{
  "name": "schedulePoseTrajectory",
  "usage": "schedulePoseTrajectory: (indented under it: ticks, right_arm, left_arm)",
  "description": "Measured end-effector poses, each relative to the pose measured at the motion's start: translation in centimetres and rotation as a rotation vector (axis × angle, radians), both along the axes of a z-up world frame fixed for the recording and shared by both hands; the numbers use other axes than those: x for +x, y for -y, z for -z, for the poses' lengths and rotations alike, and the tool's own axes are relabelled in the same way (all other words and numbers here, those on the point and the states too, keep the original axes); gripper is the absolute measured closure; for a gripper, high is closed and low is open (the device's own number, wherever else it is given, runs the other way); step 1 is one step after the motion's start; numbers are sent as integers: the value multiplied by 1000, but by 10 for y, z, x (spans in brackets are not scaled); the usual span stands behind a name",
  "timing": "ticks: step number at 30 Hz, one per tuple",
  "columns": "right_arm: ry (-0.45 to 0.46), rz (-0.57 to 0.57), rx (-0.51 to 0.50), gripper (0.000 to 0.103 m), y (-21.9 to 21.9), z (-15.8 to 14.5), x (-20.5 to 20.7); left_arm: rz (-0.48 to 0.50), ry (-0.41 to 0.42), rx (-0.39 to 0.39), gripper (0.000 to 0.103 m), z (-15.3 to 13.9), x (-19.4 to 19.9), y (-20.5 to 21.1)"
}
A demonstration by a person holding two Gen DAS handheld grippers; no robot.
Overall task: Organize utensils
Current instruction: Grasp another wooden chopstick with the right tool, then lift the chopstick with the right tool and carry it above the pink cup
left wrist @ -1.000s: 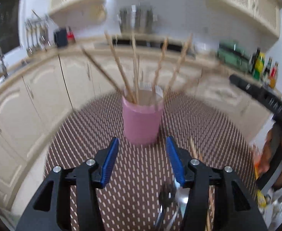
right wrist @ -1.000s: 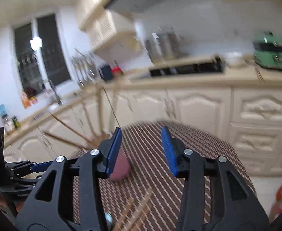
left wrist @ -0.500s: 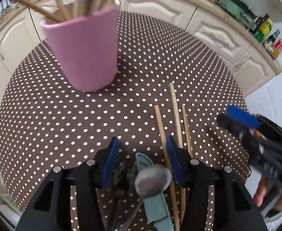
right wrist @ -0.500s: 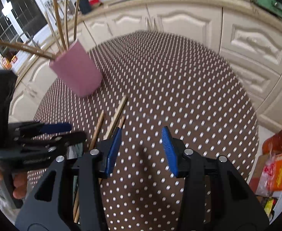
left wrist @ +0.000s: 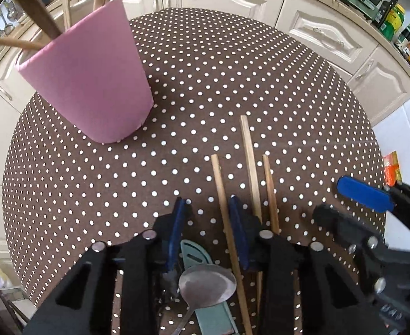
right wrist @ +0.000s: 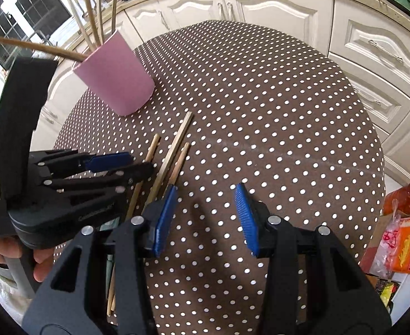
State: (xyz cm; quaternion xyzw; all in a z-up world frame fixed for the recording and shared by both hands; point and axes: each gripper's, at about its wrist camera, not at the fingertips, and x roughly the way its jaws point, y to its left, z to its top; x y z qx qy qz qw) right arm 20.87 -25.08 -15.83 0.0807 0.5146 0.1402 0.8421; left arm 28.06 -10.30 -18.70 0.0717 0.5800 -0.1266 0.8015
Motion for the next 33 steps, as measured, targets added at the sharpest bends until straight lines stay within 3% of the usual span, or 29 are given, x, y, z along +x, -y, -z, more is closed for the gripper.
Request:
schedulePoseTrajectory:
  ticks: [2,3,4,9,13,15,20,22,24,29,33]
  right_arm:
    - [-28,-13,1,60,-5,0,1]
    - [-41,-20,0,60,-7,1,1]
    - [-49,-27,-1,60,-11,2,0]
    - [-95,-53,-11,60,-29,5,1]
    - [-113,-60,-56,60,-47,8,3]
    - [-100,-65,-125,68,-58,9,2]
    - [-88,-78,-203,68,-75,9,0]
    - [-80,-88,-240,73,-89,8,3]
    - [-69,-94,-275,84,-98,9,2]
    - [-73,-82,-236,97,-95,8,3]
    - [-52,-64,-182,98,-78,2,1]
  left_arm:
    - [-10,6,-2,83,-1,-1,-6]
    - [-16,8,-11,94,-1,-1,-8]
    - [-27,0,-35,95,-2,0,-12]
    - [-57,-1,-147,96,-9,-3,-31]
    - [-57,25,-189,97,-22,-12,-42]
    - [-58,38,-205,97,-28,-15,-47]
    - [-70,80,-232,97,-45,-23,-52]
    - [-74,97,-235,97,-49,-28,-53]
    - [-80,105,-242,97,-54,-33,-59]
    - [-83,119,-272,97,-66,-43,-65]
    - [-84,141,-302,97,-71,-48,-71]
